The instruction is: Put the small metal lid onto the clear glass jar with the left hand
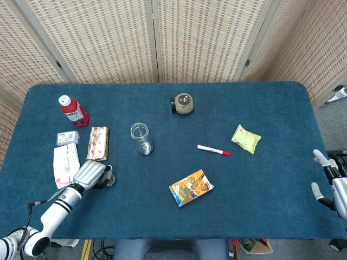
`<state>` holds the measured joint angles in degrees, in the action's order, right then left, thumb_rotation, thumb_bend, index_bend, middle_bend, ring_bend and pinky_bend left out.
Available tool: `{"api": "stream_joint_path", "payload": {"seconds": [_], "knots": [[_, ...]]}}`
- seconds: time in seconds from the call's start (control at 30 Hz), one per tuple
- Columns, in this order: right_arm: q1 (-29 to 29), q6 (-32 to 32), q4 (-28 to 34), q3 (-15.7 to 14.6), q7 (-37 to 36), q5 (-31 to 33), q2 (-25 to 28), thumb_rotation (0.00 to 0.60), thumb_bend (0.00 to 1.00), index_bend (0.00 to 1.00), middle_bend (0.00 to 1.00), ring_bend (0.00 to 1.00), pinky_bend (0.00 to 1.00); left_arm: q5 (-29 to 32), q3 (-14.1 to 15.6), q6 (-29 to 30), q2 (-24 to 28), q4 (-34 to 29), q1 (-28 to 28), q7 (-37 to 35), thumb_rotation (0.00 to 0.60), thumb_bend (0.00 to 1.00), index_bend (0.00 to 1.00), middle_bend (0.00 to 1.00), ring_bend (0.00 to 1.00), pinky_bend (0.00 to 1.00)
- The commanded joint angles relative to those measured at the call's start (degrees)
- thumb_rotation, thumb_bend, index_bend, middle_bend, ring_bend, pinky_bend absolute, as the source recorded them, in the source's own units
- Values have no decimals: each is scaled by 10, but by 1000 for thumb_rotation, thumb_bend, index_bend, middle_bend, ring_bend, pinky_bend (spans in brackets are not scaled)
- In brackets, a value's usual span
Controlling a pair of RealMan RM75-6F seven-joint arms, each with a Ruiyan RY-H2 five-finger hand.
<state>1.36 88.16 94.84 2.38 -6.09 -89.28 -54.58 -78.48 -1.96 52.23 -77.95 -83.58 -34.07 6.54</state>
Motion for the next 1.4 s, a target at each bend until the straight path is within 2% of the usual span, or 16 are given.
{"api": "stream_joint_path", "payload": {"seconds": [0.03,0.37,0.63,0.93,1.13,1.4], "knots": [[0,0,0,0,0,-1,0,600,421,49,238,70,129,0,-11,8,27,-33,-5,5,600,435,624,1000,981,1000],[4,0,3,1,1,-8,0,600,421,49,238,70,129,17,-62,4,122,-140,-39,18,600,435,621,1000,981,1000],[2,7,10,0,5,-13,5,600,421,49,238,70,129,64,-116,-16,169,-182,-78,4,600,435,619,1000,981,1000],[3,7,16,0,9,-17,11,600,421,49,238,70,129,135,-152,-49,158,-156,-133,14,600,435,620,1000,981,1000],[2,8,17,-1,10,-17,10,600,421,49,238,70,129,187,-165,-64,143,-137,-167,30,600,435,617,1000,981,1000],[0,9,18,-1,10,-15,14,600,420,49,238,70,129,226,-164,-72,117,-110,-206,63,600,434,617,1000,981,1000]]}}
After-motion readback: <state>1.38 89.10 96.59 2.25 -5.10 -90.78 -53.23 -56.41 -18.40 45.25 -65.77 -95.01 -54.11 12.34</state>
